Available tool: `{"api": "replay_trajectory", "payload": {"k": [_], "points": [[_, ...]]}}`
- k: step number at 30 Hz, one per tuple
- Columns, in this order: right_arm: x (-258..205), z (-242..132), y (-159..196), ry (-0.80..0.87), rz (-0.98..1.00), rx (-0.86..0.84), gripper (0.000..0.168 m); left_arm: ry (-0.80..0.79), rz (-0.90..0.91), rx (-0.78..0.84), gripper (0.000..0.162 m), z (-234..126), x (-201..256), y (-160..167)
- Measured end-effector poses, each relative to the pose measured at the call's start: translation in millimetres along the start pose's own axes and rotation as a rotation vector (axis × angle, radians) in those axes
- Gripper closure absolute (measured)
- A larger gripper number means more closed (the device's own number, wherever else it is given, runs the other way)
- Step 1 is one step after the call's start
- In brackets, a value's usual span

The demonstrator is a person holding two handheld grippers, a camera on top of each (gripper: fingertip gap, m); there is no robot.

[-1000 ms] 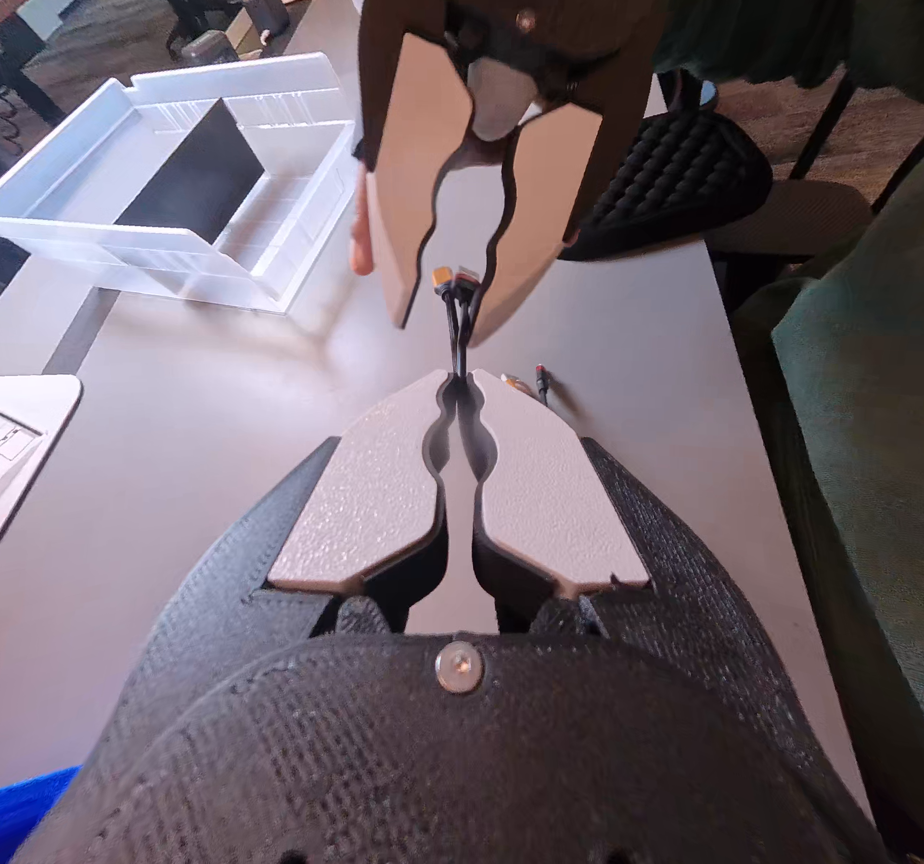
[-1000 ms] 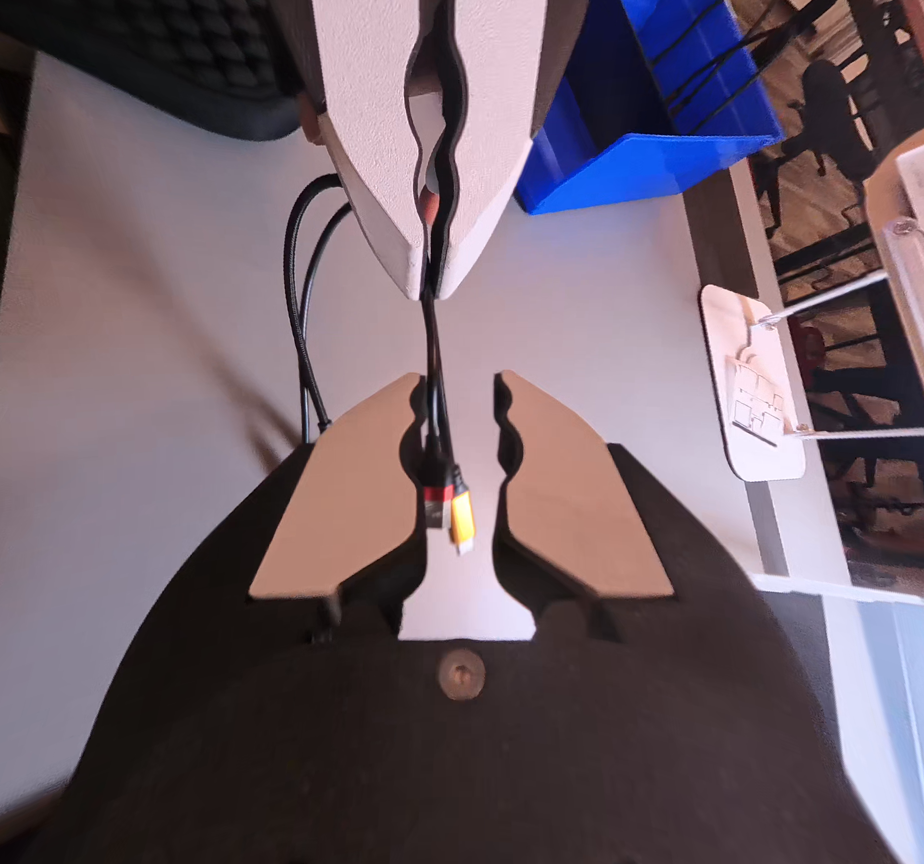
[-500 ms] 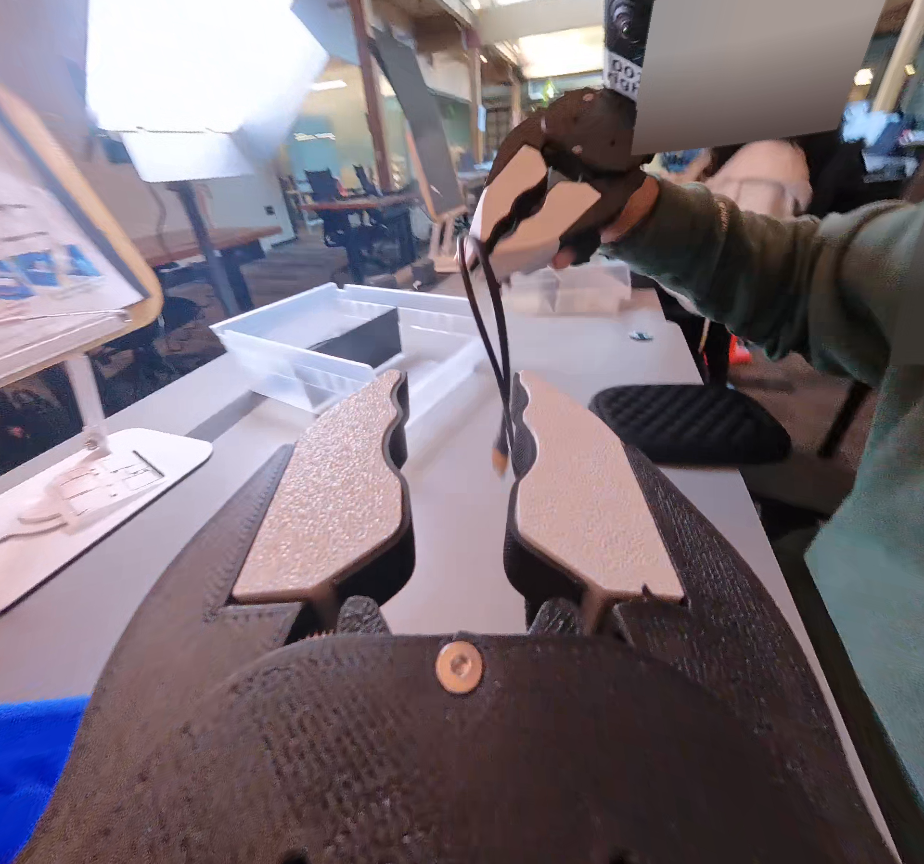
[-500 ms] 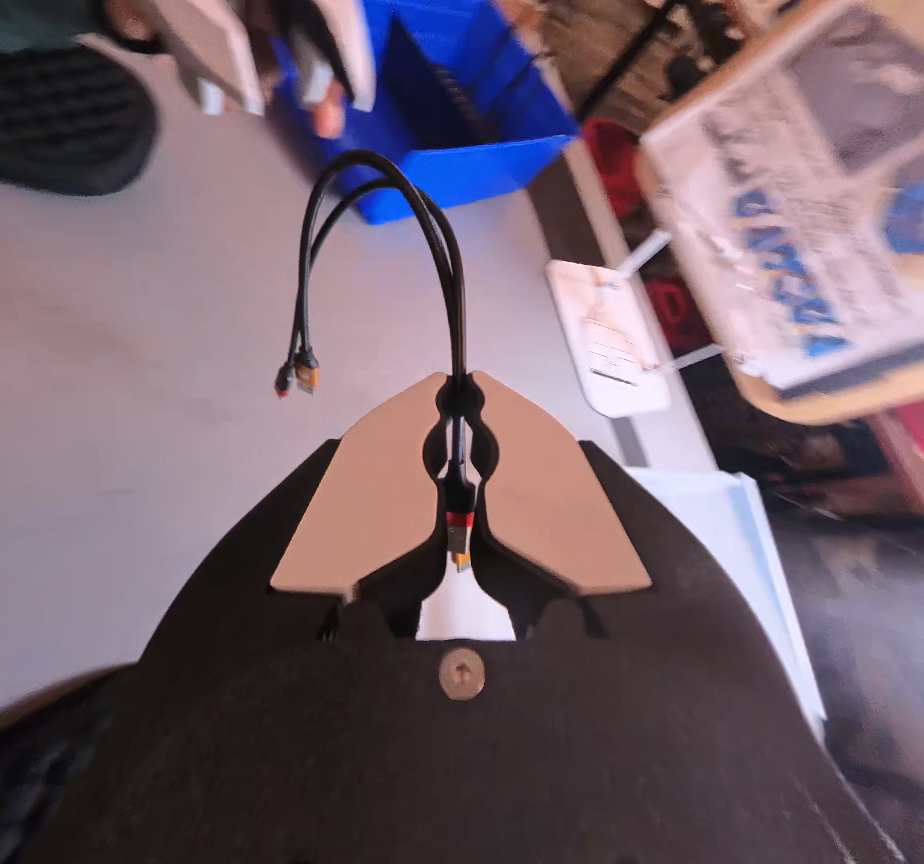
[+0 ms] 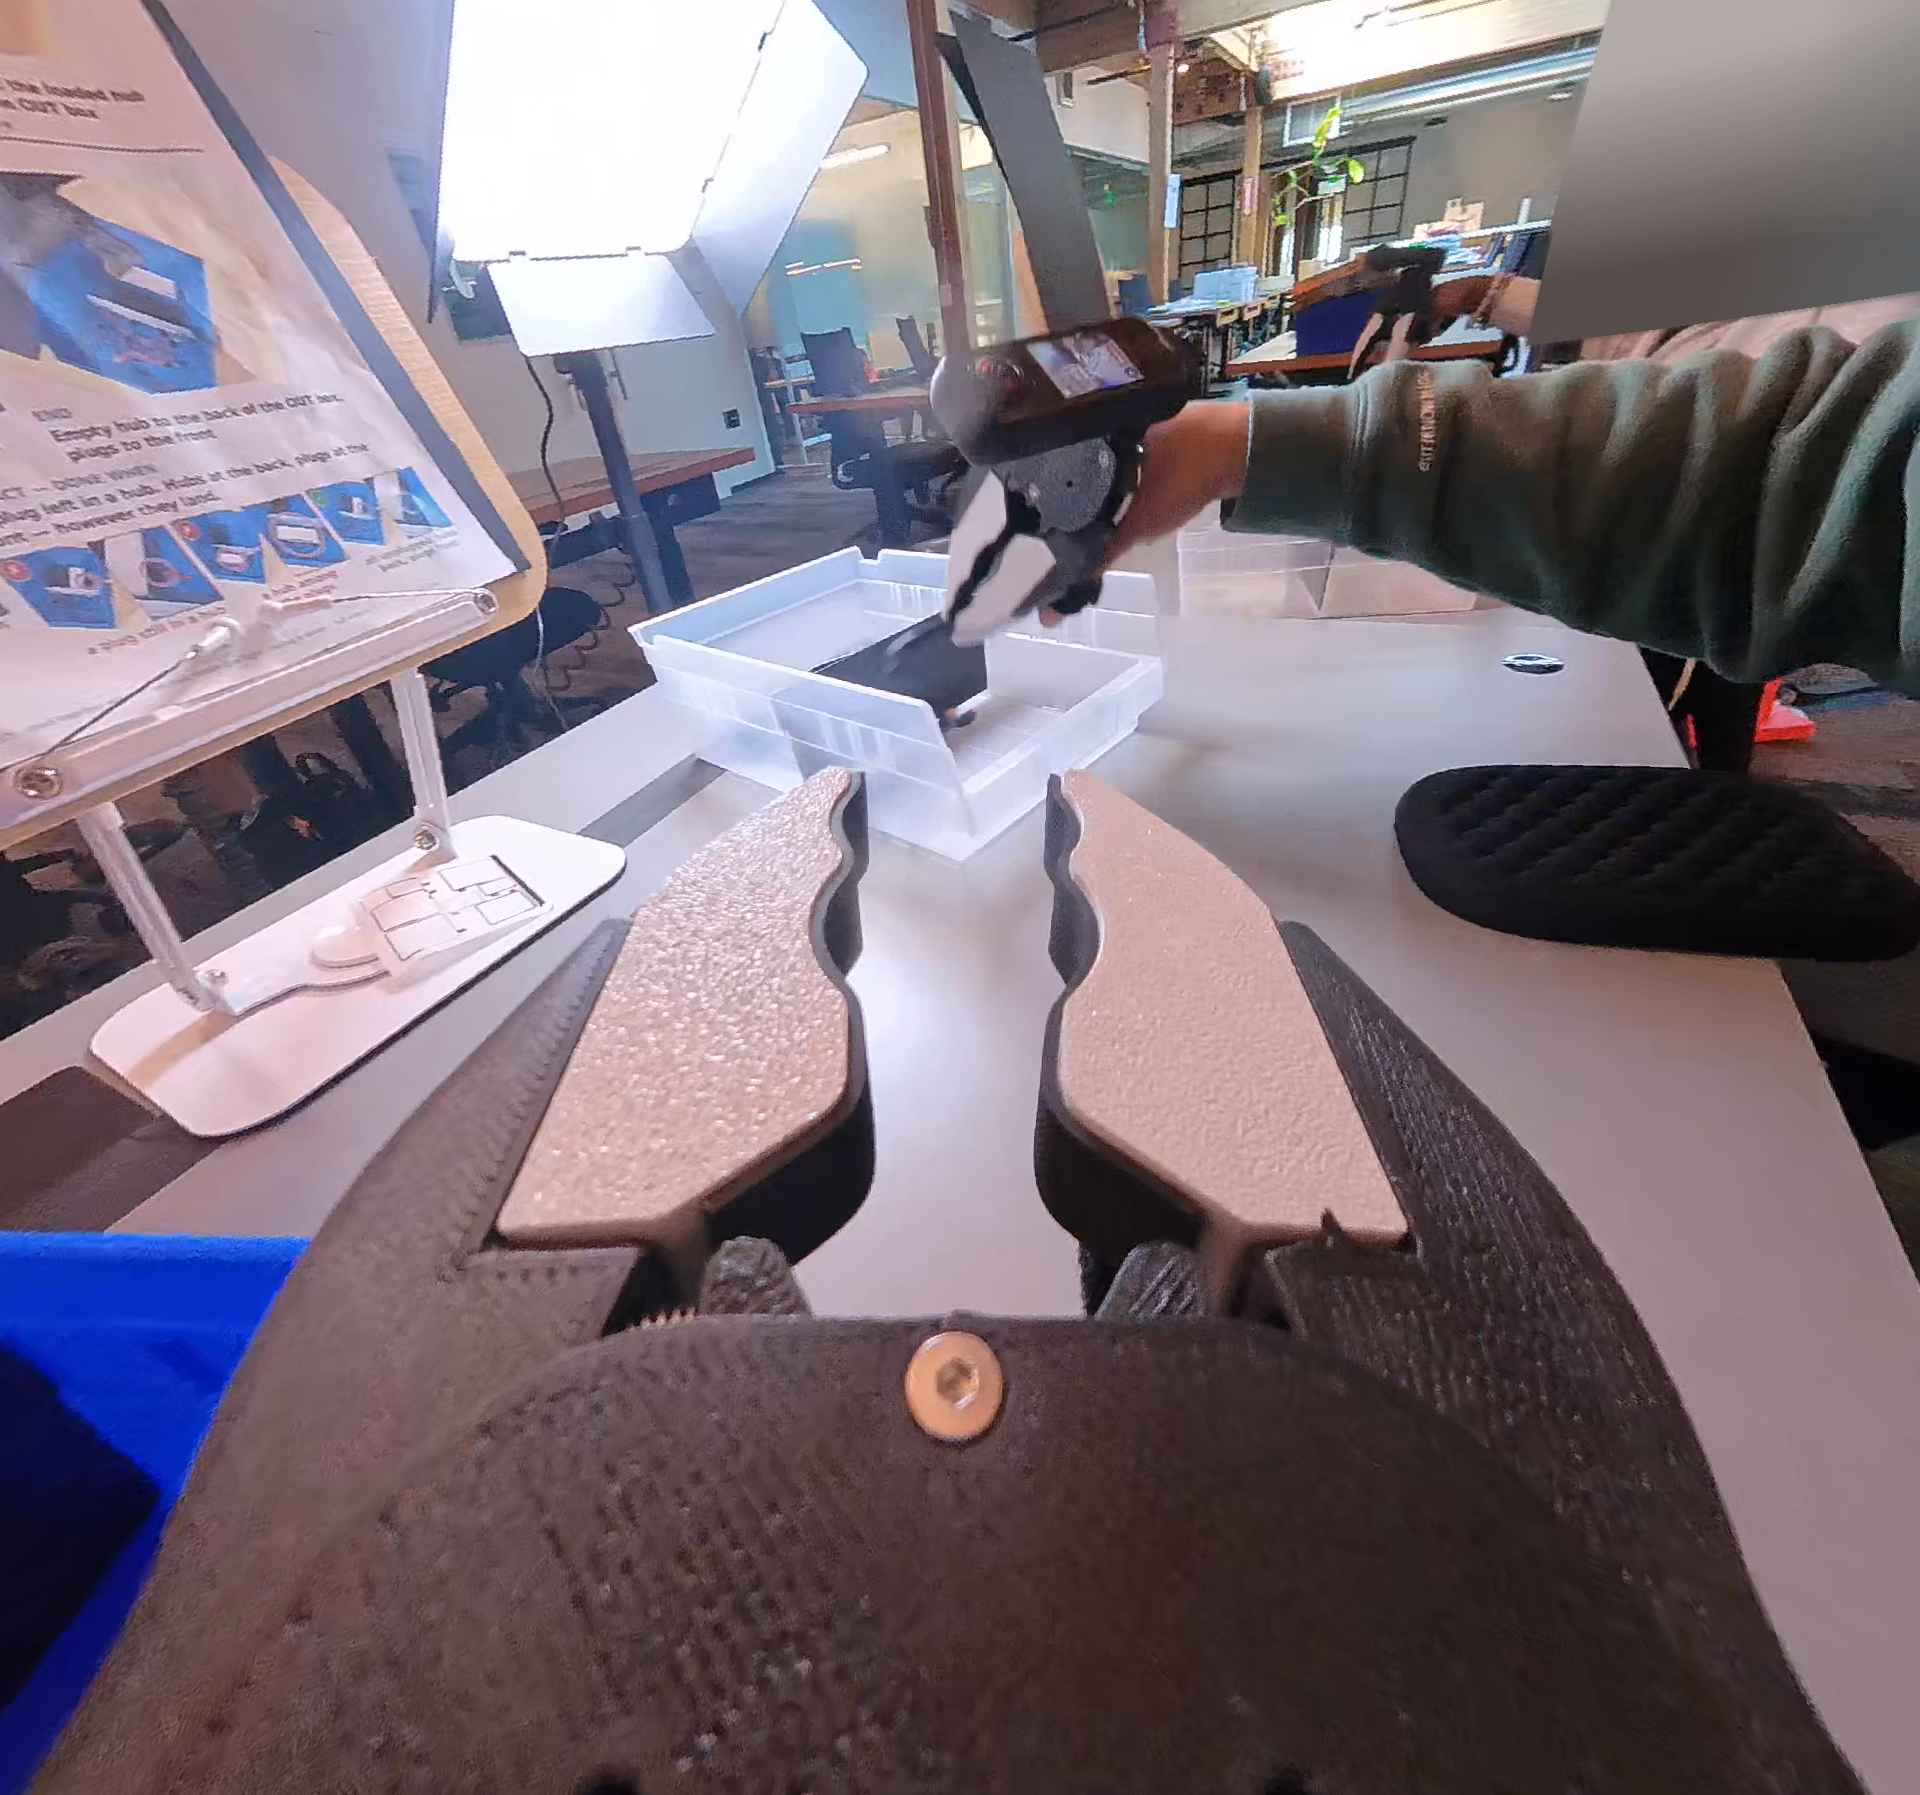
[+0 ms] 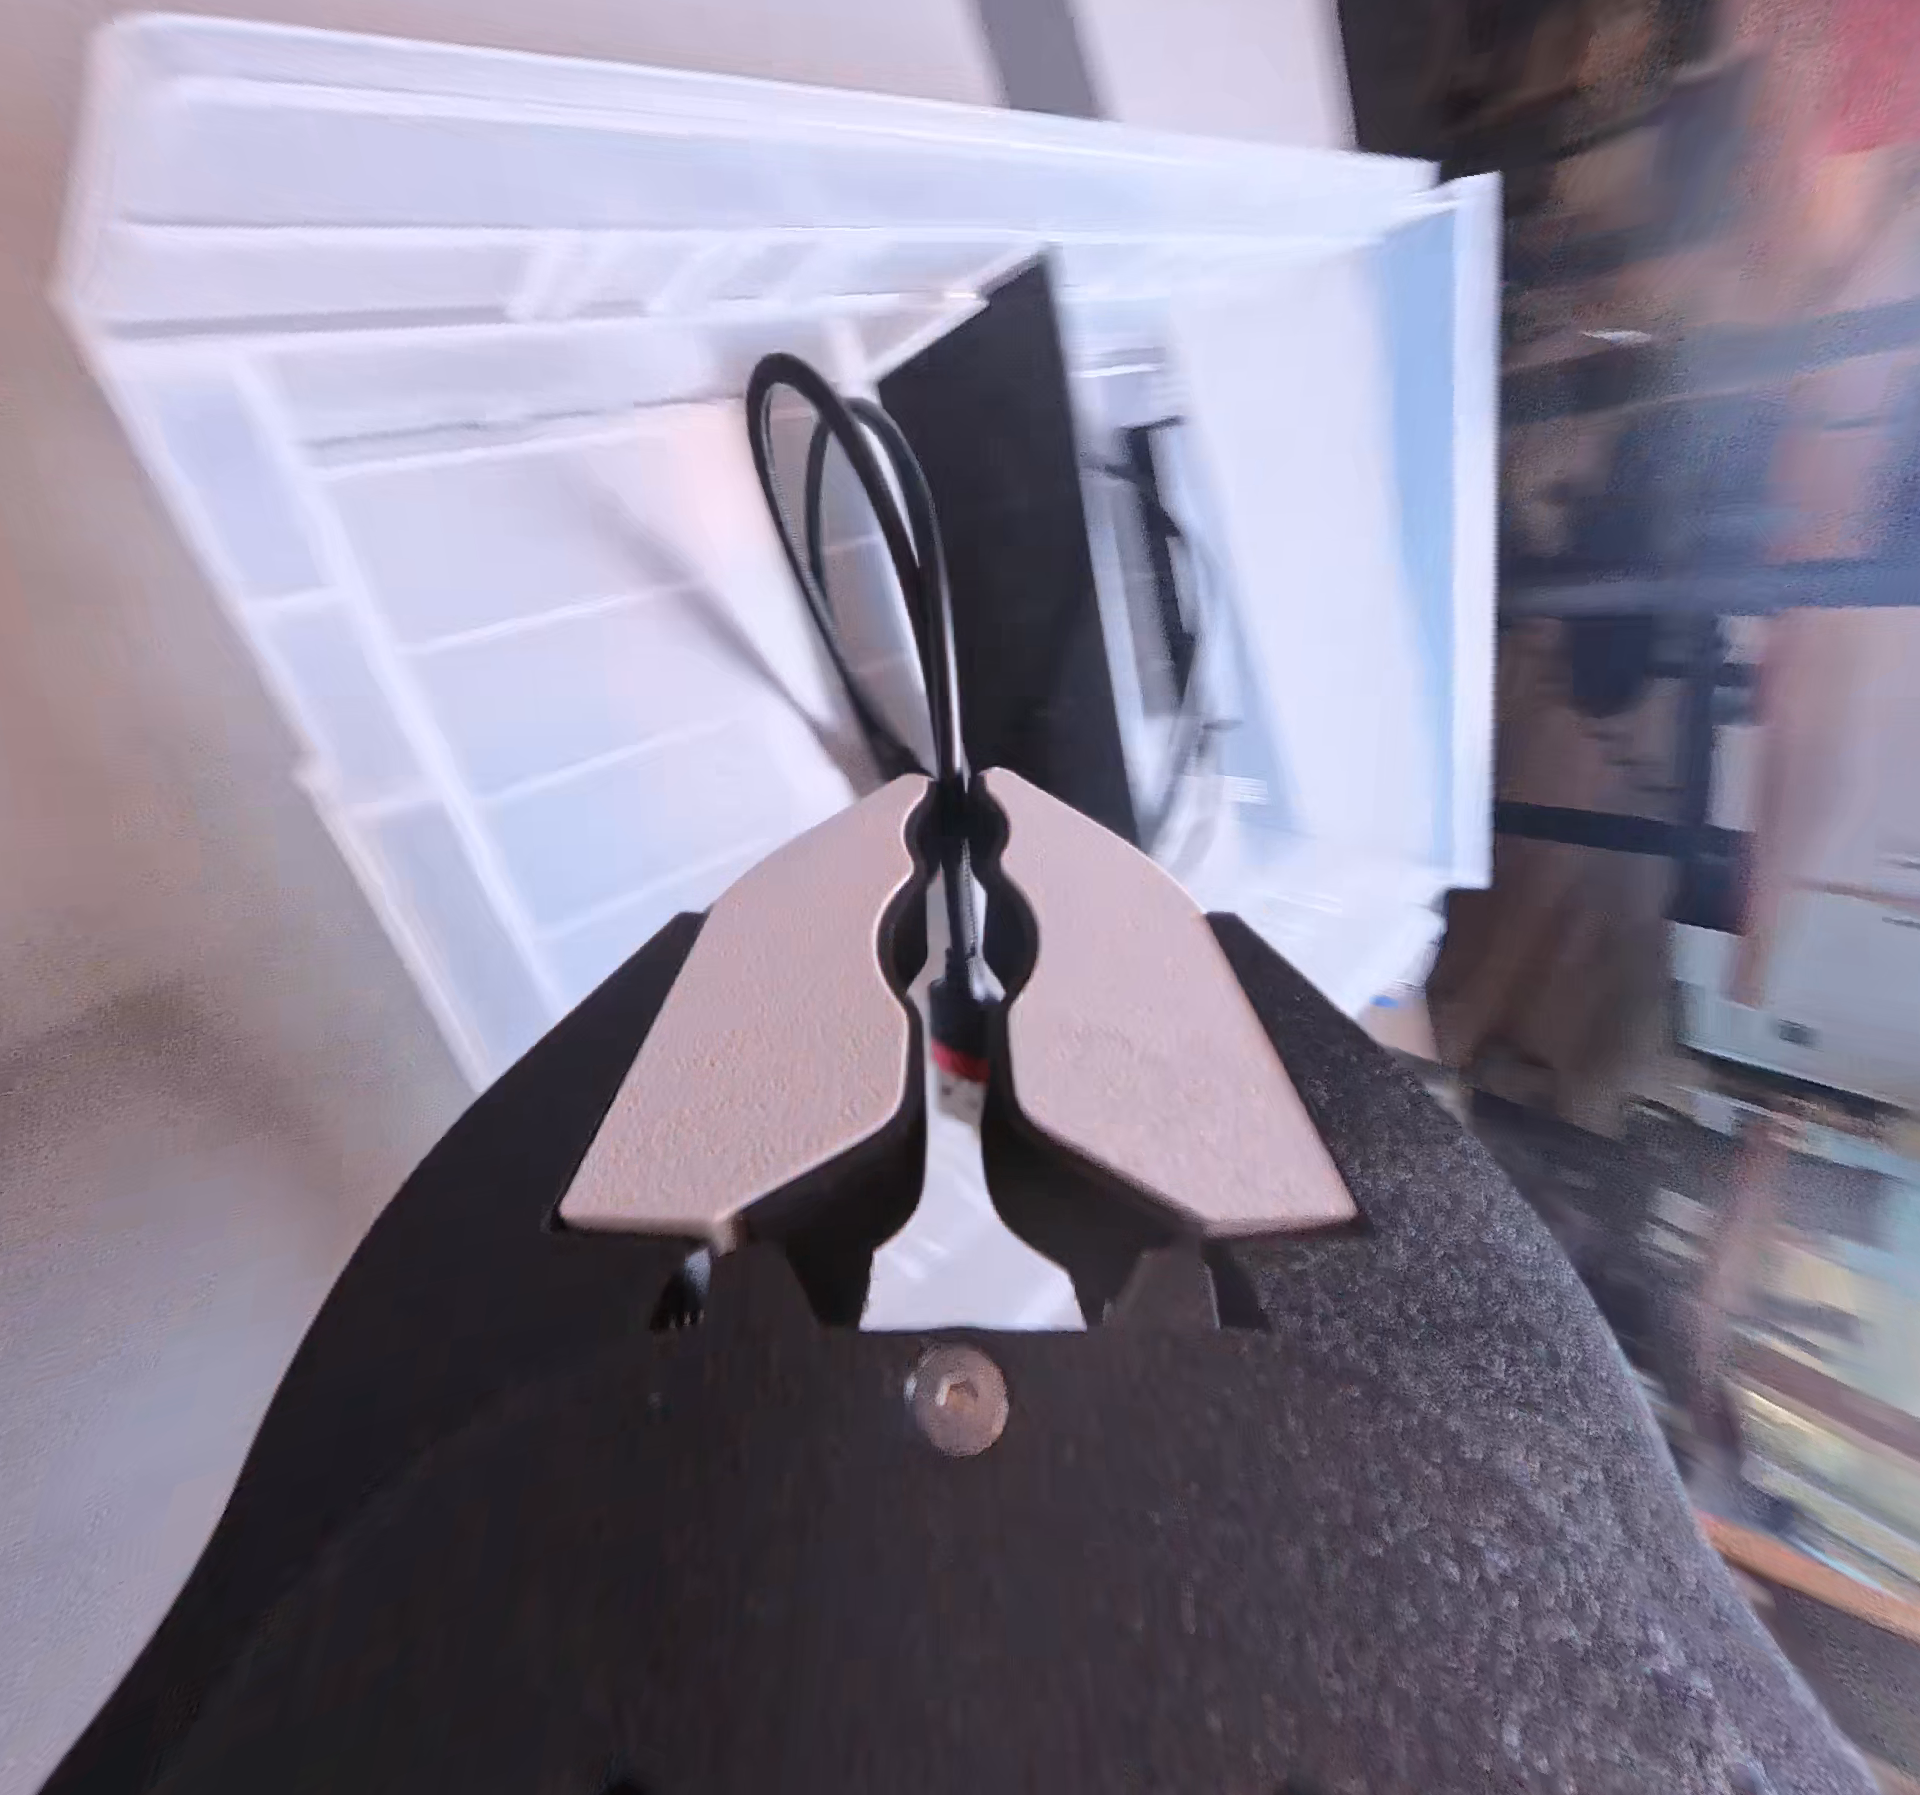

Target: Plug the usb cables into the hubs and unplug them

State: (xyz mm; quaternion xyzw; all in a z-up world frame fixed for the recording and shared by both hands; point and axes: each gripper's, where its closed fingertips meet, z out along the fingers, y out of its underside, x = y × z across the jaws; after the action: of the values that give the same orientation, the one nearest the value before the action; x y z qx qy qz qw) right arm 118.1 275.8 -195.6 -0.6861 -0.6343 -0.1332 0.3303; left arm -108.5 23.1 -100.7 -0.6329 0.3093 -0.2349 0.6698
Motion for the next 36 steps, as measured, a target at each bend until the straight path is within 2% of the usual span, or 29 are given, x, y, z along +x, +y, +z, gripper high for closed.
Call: {"api": "replay_trajectory", "payload": {"k": [1, 2, 4, 8, 12, 17, 20, 26, 30, 34, 35, 36], "points": [[-12.8, 6.0, 0.7, -0.086, 0.036, -0.007, 0.159, -0.011, -0.001, -0.003, 0.13, -1.0, -2.5, 1.4], [-17.9, 9.4, 0.6, -0.136, 0.081, -0.009, 0.145, -0.018, -0.002, -0.008, 0.13, -1.9, -5.1, 3.2], [-6.8, 10.0, -4.2, -0.128, 0.165, 0.039, 0.134, -0.034, -0.013, -0.015, 0.131, -3.2, -10.5, 6.5], [25.4, -9.5, -13.4, -0.045, 0.311, 0.185, 0.132, -0.066, -0.026, -0.035, 0.131, -4.9, -21.2, 12.5], [30.2, -45.1, -26.3, 0.026, 0.408, 0.386, 0.133, -0.128, -0.021, -0.061, 0.131, -10.1, -36.7, 15.6], [-12.4, -102.1, -46.2, -0.024, 0.584, 0.711, 0.134, -0.322, -0.023, -0.125, 0.132, -45.1, -94.2, 9.4], [-51.6, -122.1, -49.2, -0.062, 0.647, 0.813, 0.135, -0.461, -0.049, -0.204, 0.132, -79.8, -149.3, 9.8], [-107.4, -129.1, -47.3, -0.123, 0.669, 0.857, 0.138, -0.613, -0.162, -0.506, 0.129, -121.7, -259.2, 61.8], [-118.2, -124.0, -46.3, -0.162, 0.694, 0.861, 0.14, -0.591, -0.246, -0.73, 0.124, -120.0, -304.1, 110.6], [-125.4, -119.5, -47.7, -0.198, 0.707, 0.855, 0.14, -0.648, -0.161, -0.91, 0.124, -110.9, -340.0, 143.4], [-127.4, -118.7, -47.6, -0.201, 0.703, 0.85, 0.14, -0.65, -0.157, -0.918, 0.125, -105.5, -345.8, 149.2], [-129.4, -118.3, -47.4, -0.202, 0.697, 0.842, 0.141, -0.647, -0.157, -0.918, 0.141, -100.5, -349.4, 152.8]]}}
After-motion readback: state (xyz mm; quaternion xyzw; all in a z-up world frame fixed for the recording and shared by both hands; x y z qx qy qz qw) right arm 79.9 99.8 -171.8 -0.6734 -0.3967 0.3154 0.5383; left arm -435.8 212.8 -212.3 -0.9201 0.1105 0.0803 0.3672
